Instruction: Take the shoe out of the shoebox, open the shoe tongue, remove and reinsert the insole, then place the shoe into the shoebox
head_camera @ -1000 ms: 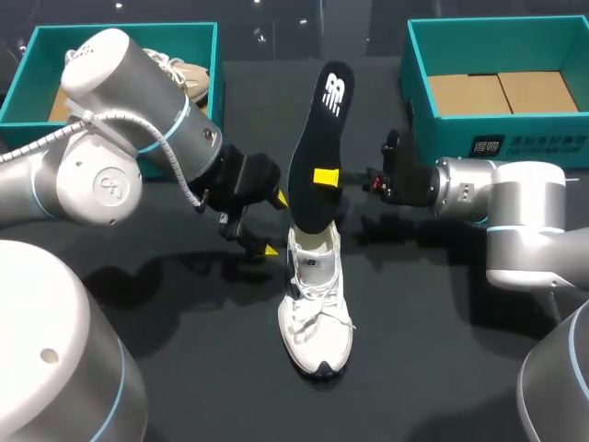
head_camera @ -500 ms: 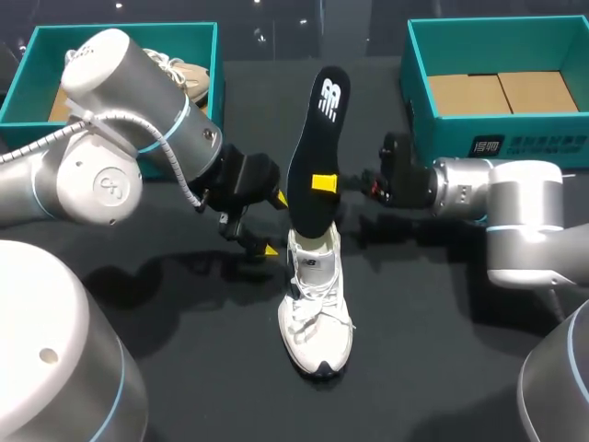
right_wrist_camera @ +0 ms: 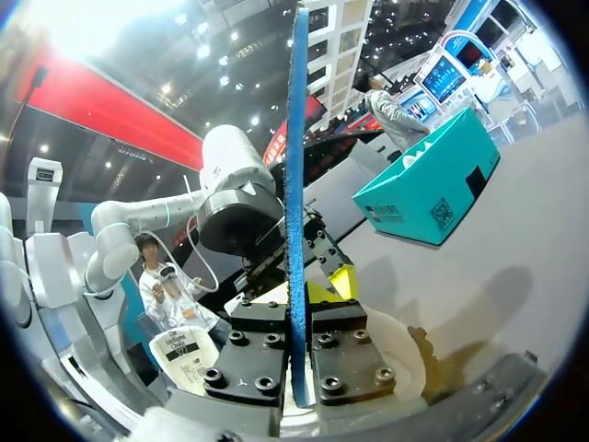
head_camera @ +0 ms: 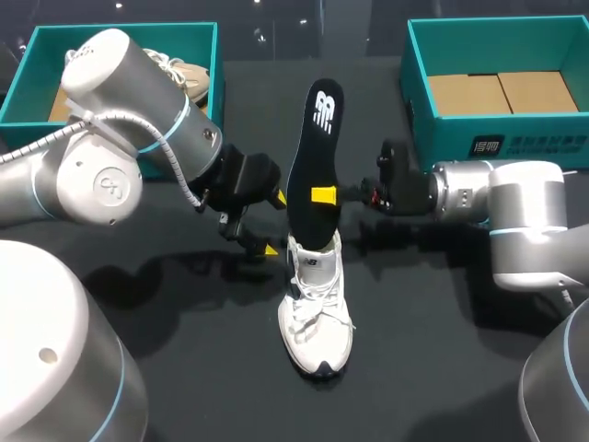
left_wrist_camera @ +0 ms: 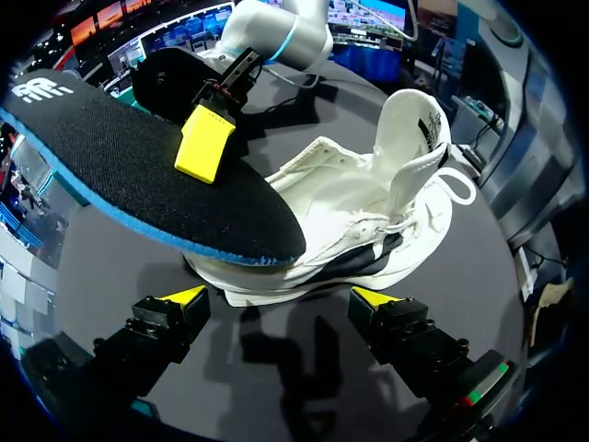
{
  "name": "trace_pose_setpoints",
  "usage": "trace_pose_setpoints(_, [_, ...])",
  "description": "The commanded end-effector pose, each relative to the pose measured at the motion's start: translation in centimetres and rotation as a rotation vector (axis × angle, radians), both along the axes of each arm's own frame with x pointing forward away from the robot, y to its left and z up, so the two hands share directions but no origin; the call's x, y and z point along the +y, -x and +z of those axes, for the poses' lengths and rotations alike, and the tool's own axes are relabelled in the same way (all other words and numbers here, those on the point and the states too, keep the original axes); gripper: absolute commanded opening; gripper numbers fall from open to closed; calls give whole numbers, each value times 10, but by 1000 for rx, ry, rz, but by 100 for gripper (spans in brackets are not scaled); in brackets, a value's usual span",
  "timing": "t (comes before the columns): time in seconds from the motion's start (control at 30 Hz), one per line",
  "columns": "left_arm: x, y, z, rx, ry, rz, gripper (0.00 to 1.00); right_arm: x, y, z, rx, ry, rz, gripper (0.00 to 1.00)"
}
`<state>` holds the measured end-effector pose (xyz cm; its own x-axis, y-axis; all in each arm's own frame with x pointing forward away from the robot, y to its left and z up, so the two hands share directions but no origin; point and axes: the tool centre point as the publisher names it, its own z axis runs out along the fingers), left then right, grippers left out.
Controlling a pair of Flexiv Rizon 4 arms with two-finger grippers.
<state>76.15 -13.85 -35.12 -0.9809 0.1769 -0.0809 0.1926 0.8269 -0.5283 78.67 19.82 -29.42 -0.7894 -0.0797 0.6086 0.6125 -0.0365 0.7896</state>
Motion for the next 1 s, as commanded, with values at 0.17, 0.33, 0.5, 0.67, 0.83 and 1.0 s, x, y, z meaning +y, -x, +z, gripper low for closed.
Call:
trace_pose_setpoints(0.17, [1,1,0,-1,-2,0,100,1,13,-11,15,7,-9,0])
trace_pose_setpoints(0.33, [1,1,0,-1,-2,0,100,2,22,-20,31,4,-4,0])
trace_pose_setpoints(0.5, [1,1,0,-1,-2,0,100,4,31,-28,55,5,-1,0])
trace_pose_setpoints(0.67, [1,1,0,-1,-2,0,100,3,38,-36,83,23,-8,0])
trace_pose_setpoints(0.83, [1,1,0,-1,-2,0,100,1,45,-42,107,40,-22,0])
trace_pose_setpoints(1.0, [1,1,0,-1,-2,0,100,0,47,-46,121,56,-28,0])
